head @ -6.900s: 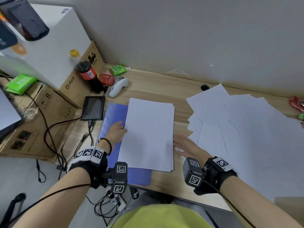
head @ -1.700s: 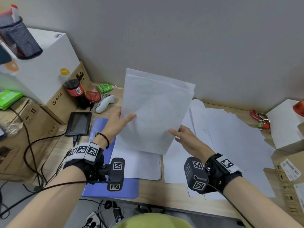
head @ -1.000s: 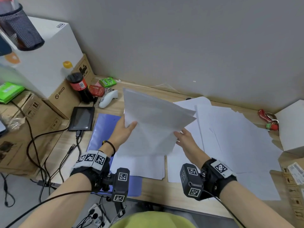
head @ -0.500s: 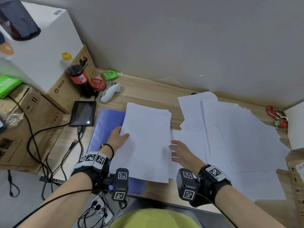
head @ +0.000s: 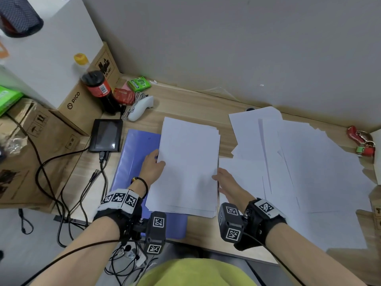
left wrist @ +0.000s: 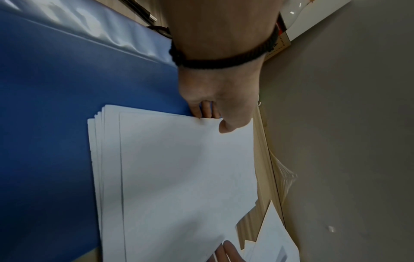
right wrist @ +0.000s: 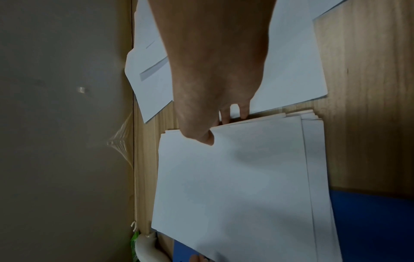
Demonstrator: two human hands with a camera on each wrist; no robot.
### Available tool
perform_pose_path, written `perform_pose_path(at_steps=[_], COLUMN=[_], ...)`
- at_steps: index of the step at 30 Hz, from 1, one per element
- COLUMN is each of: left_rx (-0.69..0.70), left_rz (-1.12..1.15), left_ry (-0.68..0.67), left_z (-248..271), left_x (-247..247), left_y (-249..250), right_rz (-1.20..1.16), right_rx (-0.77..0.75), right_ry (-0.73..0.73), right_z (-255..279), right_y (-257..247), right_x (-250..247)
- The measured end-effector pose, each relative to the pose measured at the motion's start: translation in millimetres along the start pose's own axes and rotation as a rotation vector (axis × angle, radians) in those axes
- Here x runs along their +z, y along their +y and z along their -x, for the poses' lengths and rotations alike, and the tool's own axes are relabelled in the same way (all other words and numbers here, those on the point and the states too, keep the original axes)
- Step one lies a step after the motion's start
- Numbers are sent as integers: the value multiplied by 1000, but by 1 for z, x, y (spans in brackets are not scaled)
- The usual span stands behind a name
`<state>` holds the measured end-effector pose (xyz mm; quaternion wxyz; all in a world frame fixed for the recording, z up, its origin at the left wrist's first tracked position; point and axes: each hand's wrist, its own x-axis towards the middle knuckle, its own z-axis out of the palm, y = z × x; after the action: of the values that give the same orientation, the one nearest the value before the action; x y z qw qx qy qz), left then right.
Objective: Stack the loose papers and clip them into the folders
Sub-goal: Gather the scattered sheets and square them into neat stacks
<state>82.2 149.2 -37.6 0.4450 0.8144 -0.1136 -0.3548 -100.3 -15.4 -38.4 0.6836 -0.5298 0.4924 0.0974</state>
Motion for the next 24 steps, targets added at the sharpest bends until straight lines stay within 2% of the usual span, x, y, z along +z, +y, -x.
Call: perform_pose_path(at_steps=[3,7,18,24], left_rx=[2,-81,-103,-14], left_rz=[-11,-123,-86,-80], left_ry=[-12,24,40,144], left_z=[3,5,18,29], left_x=[2,4,1,11], left_y=[-2,-8,-14,1], right_rz=[23,15,-13,-84], right_rx=[16,17,-20,-50], right_ry=[33,48,-85,-83], right_z=[-2,-2,8,15], right_y=[4,9,16,14], right_x=[-1,-3,-13,-44])
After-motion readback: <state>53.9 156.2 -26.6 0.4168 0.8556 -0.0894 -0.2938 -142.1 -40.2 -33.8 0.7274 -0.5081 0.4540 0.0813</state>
